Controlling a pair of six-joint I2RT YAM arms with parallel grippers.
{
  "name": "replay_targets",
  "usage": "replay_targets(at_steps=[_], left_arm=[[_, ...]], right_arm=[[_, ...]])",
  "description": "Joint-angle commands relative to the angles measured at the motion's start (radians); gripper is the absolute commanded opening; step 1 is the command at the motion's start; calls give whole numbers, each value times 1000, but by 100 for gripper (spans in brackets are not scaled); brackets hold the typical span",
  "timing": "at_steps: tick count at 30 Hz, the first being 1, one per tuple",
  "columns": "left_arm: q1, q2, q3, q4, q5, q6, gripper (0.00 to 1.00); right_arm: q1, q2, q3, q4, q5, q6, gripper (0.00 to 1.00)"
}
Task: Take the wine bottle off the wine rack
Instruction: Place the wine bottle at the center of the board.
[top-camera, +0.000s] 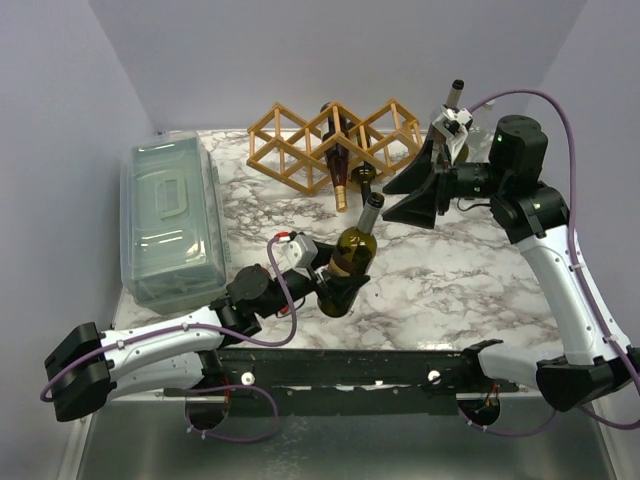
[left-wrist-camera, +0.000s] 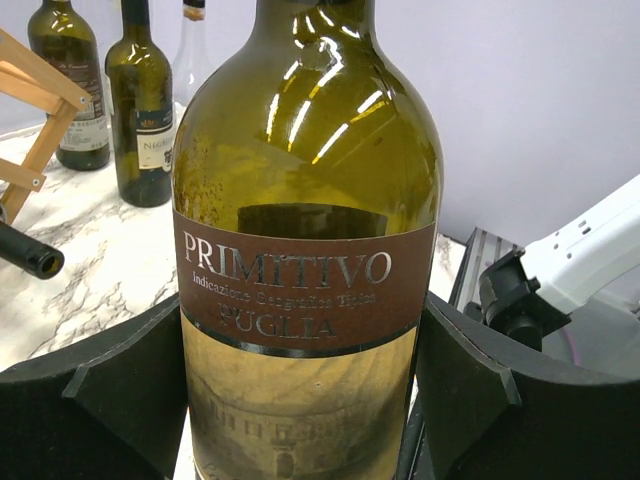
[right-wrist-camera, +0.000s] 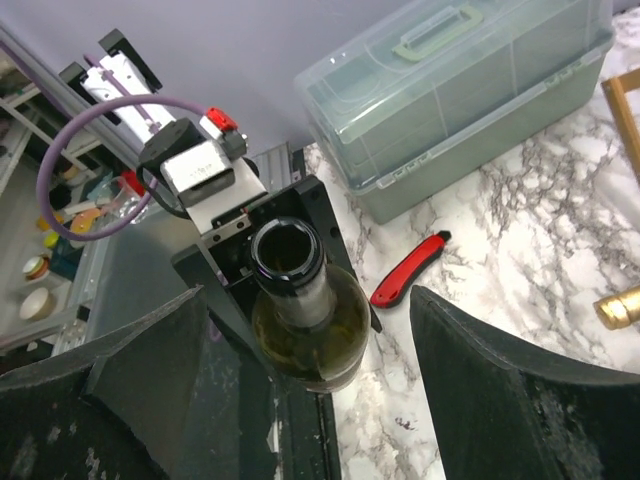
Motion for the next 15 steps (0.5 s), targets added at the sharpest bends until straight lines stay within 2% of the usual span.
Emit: replay_targets(at_steps=[1, 15], left_arm=[[5, 3, 37, 169, -55, -56, 0], [4, 88, 69, 273, -71, -128, 0]], right_arm=[[-6, -10, -72, 95, -61, 70, 85], [-6, 8, -147, 273, -133, 175, 85]])
